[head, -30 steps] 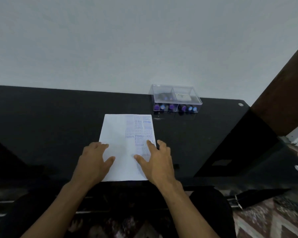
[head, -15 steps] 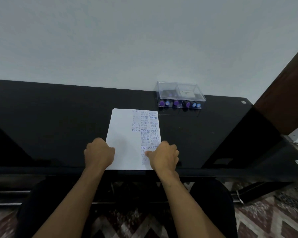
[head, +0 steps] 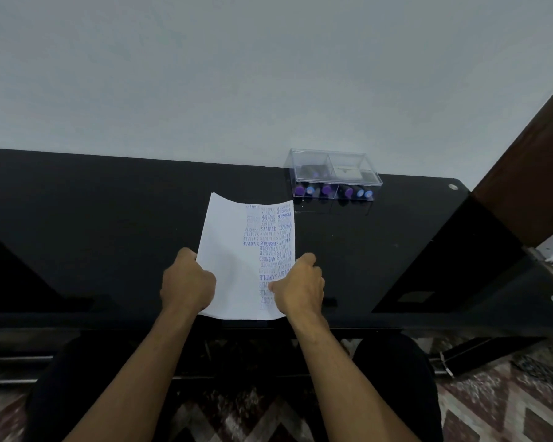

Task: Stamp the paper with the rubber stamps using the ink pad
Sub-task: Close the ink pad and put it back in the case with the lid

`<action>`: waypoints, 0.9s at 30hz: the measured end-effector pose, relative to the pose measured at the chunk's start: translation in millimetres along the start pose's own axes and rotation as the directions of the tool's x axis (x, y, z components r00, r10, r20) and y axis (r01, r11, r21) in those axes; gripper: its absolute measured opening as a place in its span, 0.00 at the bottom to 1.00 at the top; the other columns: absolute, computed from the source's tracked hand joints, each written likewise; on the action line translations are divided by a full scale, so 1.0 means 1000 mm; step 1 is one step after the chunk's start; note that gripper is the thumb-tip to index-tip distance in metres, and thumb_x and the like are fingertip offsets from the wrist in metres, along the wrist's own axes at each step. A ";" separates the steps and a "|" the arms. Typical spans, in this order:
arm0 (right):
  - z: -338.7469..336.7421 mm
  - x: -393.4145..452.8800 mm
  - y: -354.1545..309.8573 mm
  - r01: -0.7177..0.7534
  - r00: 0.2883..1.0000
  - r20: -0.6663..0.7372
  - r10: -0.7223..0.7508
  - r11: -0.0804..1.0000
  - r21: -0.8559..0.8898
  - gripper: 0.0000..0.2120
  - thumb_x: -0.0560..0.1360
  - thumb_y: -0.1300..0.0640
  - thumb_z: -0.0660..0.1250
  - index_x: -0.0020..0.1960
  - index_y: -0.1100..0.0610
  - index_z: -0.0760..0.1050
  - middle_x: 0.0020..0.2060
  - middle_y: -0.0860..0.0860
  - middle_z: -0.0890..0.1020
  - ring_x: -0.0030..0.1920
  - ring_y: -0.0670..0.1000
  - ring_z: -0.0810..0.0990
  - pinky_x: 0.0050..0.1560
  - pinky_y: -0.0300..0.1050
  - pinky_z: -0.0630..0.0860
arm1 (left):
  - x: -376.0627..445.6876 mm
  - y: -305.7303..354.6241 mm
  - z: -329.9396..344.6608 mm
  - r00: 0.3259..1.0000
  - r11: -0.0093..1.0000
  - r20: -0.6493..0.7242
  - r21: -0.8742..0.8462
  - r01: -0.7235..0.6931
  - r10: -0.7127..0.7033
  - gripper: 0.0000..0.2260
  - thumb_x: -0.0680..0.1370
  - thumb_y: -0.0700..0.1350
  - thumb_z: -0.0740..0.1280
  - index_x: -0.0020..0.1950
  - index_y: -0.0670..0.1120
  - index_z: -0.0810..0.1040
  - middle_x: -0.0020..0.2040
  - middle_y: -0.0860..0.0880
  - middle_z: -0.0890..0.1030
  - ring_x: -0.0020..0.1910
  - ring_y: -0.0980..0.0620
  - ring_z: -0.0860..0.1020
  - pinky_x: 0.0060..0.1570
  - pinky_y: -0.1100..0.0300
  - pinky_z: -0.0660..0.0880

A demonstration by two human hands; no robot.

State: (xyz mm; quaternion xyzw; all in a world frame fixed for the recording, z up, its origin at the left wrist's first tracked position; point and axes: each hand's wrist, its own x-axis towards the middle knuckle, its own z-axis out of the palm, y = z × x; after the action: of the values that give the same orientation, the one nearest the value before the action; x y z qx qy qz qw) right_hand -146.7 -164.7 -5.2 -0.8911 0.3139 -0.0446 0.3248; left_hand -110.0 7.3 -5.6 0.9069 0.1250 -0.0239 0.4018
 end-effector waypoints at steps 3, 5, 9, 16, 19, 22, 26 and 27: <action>-0.001 0.000 0.000 0.012 1.000 0.022 -0.013 0.998 0.069 0.26 0.67 0.58 0.77 0.53 0.53 0.61 0.50 0.53 0.75 0.52 0.56 0.76 0.54 0.57 0.77 | -0.008 -0.003 0.000 0.998 0.991 -0.004 -0.124 -0.057 0.057 0.14 0.79 0.36 0.64 0.63 0.47 0.71 0.52 0.50 0.79 0.41 0.54 0.77 0.34 0.61 0.71; -0.002 -0.003 0.004 0.051 0.998 0.018 -0.053 0.994 0.099 0.25 0.68 0.58 0.76 0.53 0.51 0.62 0.49 0.51 0.75 0.52 0.55 0.76 0.55 0.57 0.77 | -0.011 -0.006 0.000 0.993 0.976 -0.007 -0.188 -0.113 0.114 0.26 0.80 0.34 0.65 0.75 0.52 0.67 0.58 0.53 0.77 0.50 0.53 0.78 0.46 0.61 0.76; -0.008 -0.004 0.012 0.102 0.992 0.043 -0.117 0.961 0.256 0.26 0.71 0.59 0.75 0.62 0.49 0.65 0.54 0.50 0.72 0.49 0.47 0.74 0.51 0.45 0.77 | -0.010 -0.011 -0.003 0.993 0.956 -0.010 -0.270 -0.113 0.115 0.27 0.80 0.35 0.67 0.76 0.55 0.70 0.69 0.50 0.76 0.62 0.50 0.78 0.60 0.58 0.76; -0.015 0.013 0.016 0.061 0.990 0.096 -0.106 0.920 0.387 0.26 0.72 0.64 0.74 0.68 0.53 0.74 0.58 0.51 0.80 0.54 0.50 0.81 0.47 0.39 0.80 | 0.011 -0.016 -0.007 0.998 0.897 0.047 -0.440 0.048 -0.030 0.22 0.78 0.33 0.70 0.70 0.47 0.77 0.49 0.54 0.81 0.45 0.56 0.81 0.40 0.64 0.76; -0.016 0.026 0.012 0.059 0.987 0.114 -0.113 0.915 0.398 0.23 0.74 0.64 0.73 0.68 0.56 0.75 0.61 0.51 0.80 0.52 0.47 0.80 0.43 0.30 0.76 | 0.024 -0.012 -0.005 0.999 0.908 0.035 -0.418 0.024 -0.010 0.21 0.77 0.33 0.70 0.70 0.45 0.77 0.52 0.52 0.80 0.45 0.59 0.79 0.39 0.69 0.72; -0.013 0.045 0.002 0.103 0.985 0.088 -0.150 0.909 0.404 0.21 0.76 0.63 0.71 0.68 0.58 0.75 0.61 0.50 0.80 0.50 0.45 0.79 0.42 0.26 0.73 | 0.046 -0.003 -0.001 0.999 0.918 0.034 -0.396 0.006 0.008 0.21 0.78 0.33 0.70 0.70 0.45 0.77 0.61 0.49 0.81 0.53 0.52 0.80 0.50 0.62 0.76; -0.006 0.079 -0.019 0.129 0.985 0.049 -0.164 0.899 0.419 0.22 0.76 0.63 0.71 0.69 0.57 0.73 0.63 0.50 0.79 0.56 0.47 0.80 0.52 0.35 0.78 | 0.083 0.016 0.008 0.998 0.942 0.006 -0.332 -0.058 0.063 0.22 0.77 0.35 0.70 0.71 0.46 0.76 0.65 0.49 0.80 0.57 0.51 0.80 0.56 0.58 0.76; -0.004 0.090 -0.024 0.139 0.985 0.038 -0.170 0.901 0.412 0.22 0.76 0.62 0.71 0.69 0.57 0.73 0.63 0.50 0.79 0.56 0.47 0.79 0.51 0.34 0.77 | 0.092 0.021 0.010 0.997 0.944 -0.006 -0.322 -0.074 0.076 0.22 0.77 0.35 0.70 0.71 0.46 0.76 0.65 0.49 0.80 0.58 0.50 0.80 0.57 0.58 0.76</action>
State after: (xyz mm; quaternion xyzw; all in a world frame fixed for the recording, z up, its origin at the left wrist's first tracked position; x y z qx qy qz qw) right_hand -62.9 -205.7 1.0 -0.8269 0.2141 -0.1023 0.5099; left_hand -15.4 5.4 -10.5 0.8332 0.0914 0.0091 0.5452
